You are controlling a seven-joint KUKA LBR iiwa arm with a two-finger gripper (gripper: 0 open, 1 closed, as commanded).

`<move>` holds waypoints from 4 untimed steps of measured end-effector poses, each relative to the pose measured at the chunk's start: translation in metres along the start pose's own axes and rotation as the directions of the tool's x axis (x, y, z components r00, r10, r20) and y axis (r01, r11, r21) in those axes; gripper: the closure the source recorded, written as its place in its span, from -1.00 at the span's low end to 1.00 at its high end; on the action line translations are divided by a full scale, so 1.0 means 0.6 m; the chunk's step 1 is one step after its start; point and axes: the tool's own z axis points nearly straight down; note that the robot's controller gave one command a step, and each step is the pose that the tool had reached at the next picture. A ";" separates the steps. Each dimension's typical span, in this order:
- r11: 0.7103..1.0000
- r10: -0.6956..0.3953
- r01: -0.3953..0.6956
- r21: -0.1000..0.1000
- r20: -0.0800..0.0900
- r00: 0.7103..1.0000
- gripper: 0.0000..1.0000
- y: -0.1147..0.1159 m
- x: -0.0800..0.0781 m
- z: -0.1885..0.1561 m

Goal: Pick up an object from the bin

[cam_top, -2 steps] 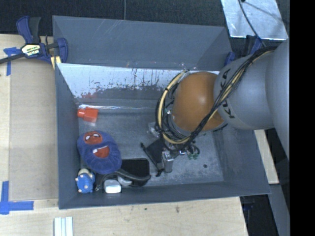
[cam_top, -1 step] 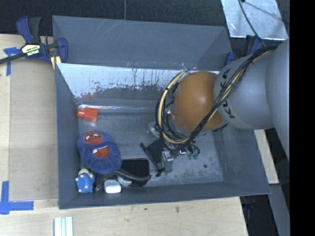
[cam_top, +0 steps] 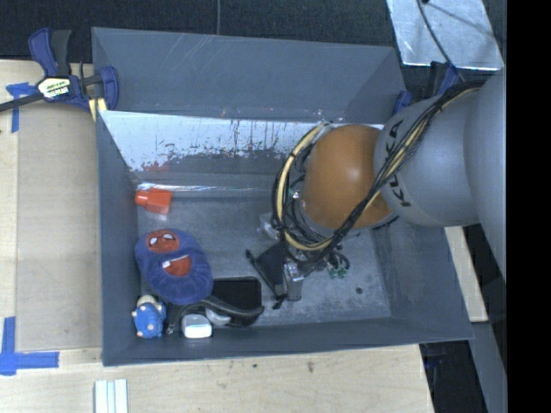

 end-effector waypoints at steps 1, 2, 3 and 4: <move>1.000 0.003 -0.003 0.000 0.001 1.000 -1.00 -0.001 -0.001 0.000; 1.000 0.003 -0.003 0.000 0.004 1.000 1.00 -0.001 -0.002 -0.002; 1.000 0.006 -0.006 0.002 0.004 1.000 1.00 -0.002 -0.006 -0.080; 1.000 0.009 -0.009 0.001 0.002 1.000 1.00 -0.003 -0.008 -0.097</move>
Offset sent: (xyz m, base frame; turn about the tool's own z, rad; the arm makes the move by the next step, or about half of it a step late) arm 0.0000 0.0000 0.0000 0.0000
